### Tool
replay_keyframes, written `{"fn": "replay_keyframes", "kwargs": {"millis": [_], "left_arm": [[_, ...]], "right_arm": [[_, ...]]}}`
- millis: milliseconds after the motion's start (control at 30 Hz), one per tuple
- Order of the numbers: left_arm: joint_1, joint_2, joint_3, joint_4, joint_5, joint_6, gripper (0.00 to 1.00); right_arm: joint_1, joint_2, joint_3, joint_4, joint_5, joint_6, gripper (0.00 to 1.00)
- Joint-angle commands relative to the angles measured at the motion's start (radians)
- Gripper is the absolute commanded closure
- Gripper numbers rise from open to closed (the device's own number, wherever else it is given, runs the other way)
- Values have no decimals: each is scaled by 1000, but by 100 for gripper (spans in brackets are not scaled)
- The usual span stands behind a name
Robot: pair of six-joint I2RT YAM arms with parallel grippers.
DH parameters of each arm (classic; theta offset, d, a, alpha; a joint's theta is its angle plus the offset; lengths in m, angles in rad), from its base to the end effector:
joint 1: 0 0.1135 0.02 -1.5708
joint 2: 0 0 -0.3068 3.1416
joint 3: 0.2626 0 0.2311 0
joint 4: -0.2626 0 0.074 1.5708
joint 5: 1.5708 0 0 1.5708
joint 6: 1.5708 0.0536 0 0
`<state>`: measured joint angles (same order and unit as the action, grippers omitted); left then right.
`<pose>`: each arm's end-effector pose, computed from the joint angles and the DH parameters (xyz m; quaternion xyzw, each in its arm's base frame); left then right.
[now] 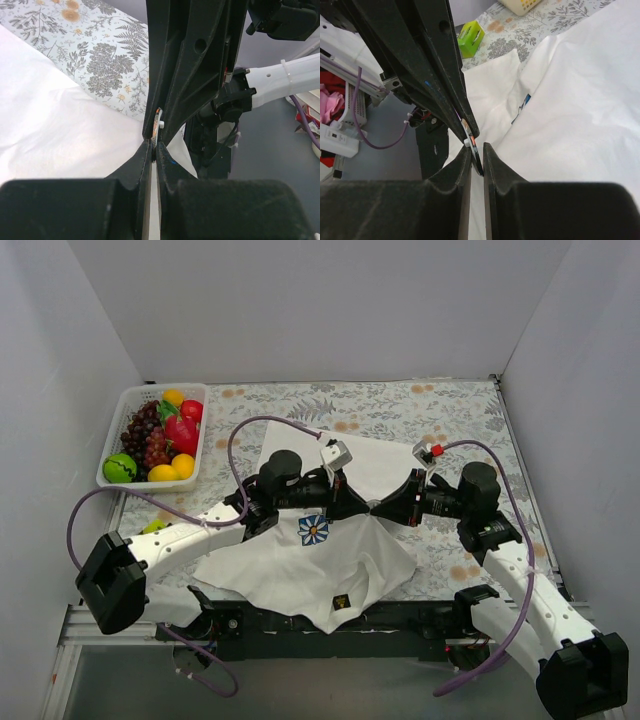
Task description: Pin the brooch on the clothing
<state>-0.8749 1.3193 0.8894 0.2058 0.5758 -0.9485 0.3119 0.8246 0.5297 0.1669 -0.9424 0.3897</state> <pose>0.1619 -0.2394 0.3457 0.1494 0.7556 -0.6086 0.1907 0.1269 0.0865 0.3178 -0.2736 0.6802 0.5223 0.4355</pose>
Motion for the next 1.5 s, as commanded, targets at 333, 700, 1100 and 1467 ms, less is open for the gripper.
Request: {"fn": "replay_keyframes", "kwargs": {"millis": [333, 700, 1100, 1467], "left_arm": [[-36, -206, -66, 92, -13, -10, 100], [-36, -252, -130, 138, -83, -33, 100], [-35, -238, -135, 122, -120, -35, 100], [-36, -226, -122, 89, -117, -24, 100]], "right_arm": [[-13, 10, 27, 39, 168, 77, 99], [-11, -13, -3, 124, 148, 90, 99], [-11, -102, -46, 240, 60, 84, 90], [-13, -168, -43, 252, 108, 94, 9]]}}
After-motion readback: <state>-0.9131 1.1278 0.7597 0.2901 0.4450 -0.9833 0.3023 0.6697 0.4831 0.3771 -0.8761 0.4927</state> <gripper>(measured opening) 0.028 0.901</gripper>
